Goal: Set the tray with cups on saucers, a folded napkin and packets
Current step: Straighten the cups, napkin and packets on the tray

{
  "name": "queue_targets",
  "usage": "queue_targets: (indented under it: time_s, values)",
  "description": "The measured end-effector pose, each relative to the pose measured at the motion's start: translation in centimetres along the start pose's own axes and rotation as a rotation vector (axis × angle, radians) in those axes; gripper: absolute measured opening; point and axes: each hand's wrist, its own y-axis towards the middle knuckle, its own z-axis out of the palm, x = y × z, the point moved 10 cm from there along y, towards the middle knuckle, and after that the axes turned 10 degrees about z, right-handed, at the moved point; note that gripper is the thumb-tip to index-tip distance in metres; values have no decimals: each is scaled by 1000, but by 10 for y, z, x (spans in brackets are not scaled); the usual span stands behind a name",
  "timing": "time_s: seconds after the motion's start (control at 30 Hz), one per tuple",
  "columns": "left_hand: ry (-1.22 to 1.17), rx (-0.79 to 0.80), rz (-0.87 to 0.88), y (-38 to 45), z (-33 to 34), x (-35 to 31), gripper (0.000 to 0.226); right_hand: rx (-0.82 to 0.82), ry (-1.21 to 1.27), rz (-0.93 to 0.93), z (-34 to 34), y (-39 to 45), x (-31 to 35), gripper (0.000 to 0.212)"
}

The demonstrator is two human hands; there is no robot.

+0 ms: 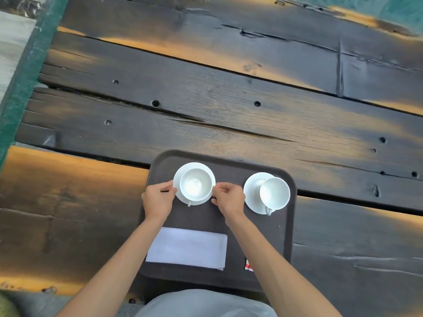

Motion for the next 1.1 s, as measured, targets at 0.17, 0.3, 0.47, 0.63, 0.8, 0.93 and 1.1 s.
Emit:
queue_targets:
  time_s: [0.17,0.3,0.47,0.63,0.8,0.93,1.1]
  values:
    - [-20,-9,8,-1,1,-2,27,3,27,8,-1,-1,-2,10]
    - [-22,-6,22,-1,0,-4,26,-3,28,-9,1,-3,-3,10]
    - [-54,-19,17,-2,2,-4,24,-41,-11,-59,0,-7,0,12]
    - [-81,-22,10,-2,3,0,24,-52,-12,-70,0,-7,-1,12]
    - [-111,-32,15,-3,3,3,25,-54,-7,-88,-1,-7,-2,12]
    - [-137,-22,19,-4,5,3,25,-55,14,-96,-1,-9,-2,13]
    - [-128,17,29,-4,4,0,30,-31,2,-104,-2,-12,1,15]
